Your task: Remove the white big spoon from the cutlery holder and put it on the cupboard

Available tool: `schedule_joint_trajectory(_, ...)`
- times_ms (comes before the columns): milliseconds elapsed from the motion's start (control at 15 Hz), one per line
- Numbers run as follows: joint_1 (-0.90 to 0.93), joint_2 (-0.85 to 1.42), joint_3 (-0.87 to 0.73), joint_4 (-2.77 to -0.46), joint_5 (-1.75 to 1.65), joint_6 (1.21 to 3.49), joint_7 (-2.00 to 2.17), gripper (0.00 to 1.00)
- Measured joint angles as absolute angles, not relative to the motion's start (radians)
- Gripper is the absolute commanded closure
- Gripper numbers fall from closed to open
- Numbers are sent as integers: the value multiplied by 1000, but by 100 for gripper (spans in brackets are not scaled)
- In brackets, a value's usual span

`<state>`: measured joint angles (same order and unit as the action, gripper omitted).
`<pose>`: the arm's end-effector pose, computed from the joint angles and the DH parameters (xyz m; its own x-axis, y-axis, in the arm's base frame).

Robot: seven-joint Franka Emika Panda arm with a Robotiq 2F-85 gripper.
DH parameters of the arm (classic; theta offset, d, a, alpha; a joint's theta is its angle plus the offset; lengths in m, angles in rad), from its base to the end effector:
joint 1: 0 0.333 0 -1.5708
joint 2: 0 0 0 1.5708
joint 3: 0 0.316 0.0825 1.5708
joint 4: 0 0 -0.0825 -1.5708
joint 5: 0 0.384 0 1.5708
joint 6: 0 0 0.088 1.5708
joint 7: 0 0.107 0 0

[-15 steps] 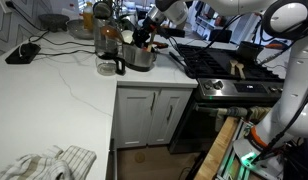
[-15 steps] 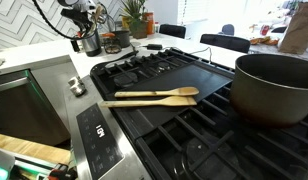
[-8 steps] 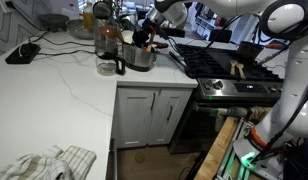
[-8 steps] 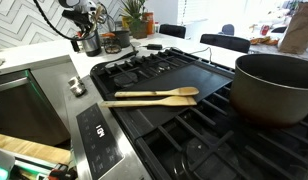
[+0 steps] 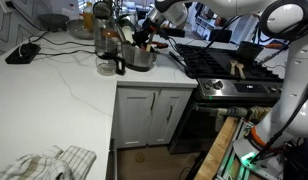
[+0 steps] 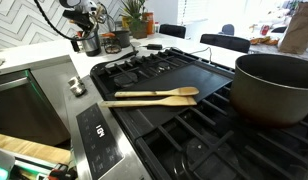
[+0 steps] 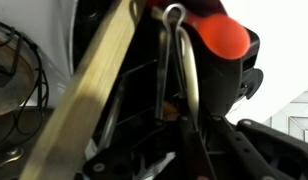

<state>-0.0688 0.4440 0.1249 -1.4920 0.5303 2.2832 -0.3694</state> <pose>0.7174 0.0369 0.4578 0.9109 0.0213 0.4120 0.2002 -0.8960 -0.3964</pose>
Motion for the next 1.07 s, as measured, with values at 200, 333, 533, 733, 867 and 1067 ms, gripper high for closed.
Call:
schedule_joint_trajectory(200,-70,443,129,-1490,530,2283,-369,98)
schedule_joint_trajectory(333,-70,440,132,-1490,530,2283,-368,98)
schedule_joint_trajectory(533,-70,434,134,-1487,530,2283,-367,98)
schedule_joint_trajectory(733,-69,427,135,-1483,529,2283,-367,98)
schedule_joint_trajectory(867,-69,423,135,-1481,529,2283,-366,98)
schedule_joint_trajectory(1067,-70,422,134,-1480,529,2283,-364,98)
